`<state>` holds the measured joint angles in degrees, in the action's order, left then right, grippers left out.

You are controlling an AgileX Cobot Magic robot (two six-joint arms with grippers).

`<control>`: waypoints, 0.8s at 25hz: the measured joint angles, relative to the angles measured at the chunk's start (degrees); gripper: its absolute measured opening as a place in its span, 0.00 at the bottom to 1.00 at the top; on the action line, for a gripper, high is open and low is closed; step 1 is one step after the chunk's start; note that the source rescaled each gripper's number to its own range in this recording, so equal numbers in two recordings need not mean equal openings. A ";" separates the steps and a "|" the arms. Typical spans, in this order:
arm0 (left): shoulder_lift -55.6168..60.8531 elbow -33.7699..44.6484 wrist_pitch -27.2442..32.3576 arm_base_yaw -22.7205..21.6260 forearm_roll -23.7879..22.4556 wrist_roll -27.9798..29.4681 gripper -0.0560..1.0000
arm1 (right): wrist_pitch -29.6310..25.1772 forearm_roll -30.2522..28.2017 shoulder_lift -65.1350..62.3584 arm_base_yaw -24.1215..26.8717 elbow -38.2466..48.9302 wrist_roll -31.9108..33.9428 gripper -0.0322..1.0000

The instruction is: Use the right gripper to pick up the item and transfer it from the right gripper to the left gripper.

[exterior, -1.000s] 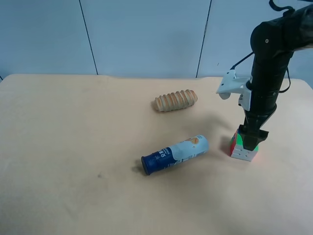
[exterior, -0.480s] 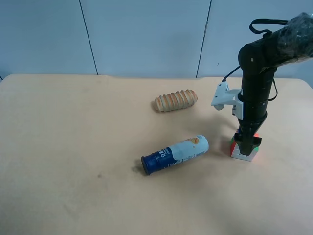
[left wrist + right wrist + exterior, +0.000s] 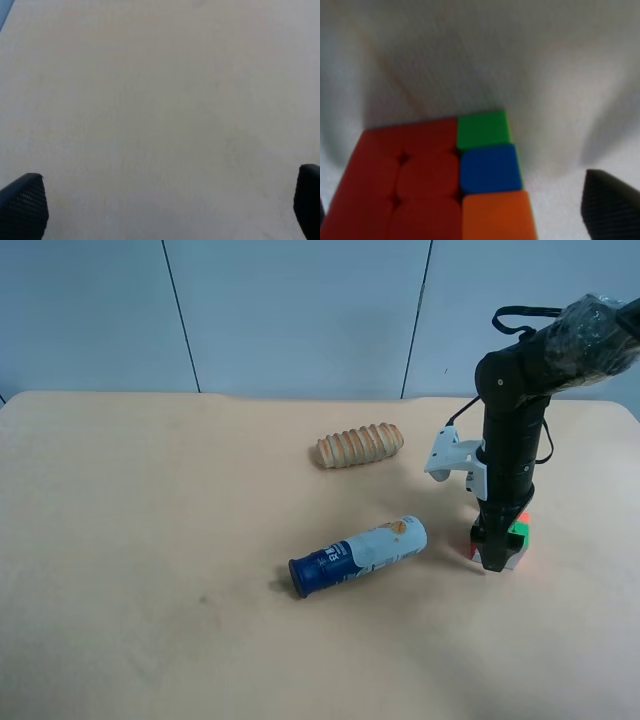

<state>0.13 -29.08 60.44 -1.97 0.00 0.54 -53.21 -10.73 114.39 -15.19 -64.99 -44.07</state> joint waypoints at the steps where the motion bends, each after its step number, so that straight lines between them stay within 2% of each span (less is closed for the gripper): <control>1: 0.00 0.00 0.00 0.00 0.00 0.00 1.00 | 0.00 0.00 0.00 0.00 0.00 -0.06 0.80; 3: 0.00 0.00 0.00 0.00 0.00 0.00 1.00 | 0.00 0.00 0.00 0.00 0.00 -0.10 0.61; 8: 0.00 0.00 0.00 0.00 0.00 0.00 1.00 | -0.25 0.34 0.00 0.00 0.00 -0.12 0.08; 9: 0.00 0.00 0.00 0.00 0.00 0.00 1.00 | -0.25 0.34 0.00 0.00 0.00 -0.12 0.03; 20: 0.00 0.00 0.06 0.00 0.00 0.04 1.00 | -0.63 0.56 -2.46 0.00 0.00 -0.12 0.03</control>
<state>0.13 -29.08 60.50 -1.97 0.00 0.58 -53.84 -10.17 111.92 -15.19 -64.99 -44.19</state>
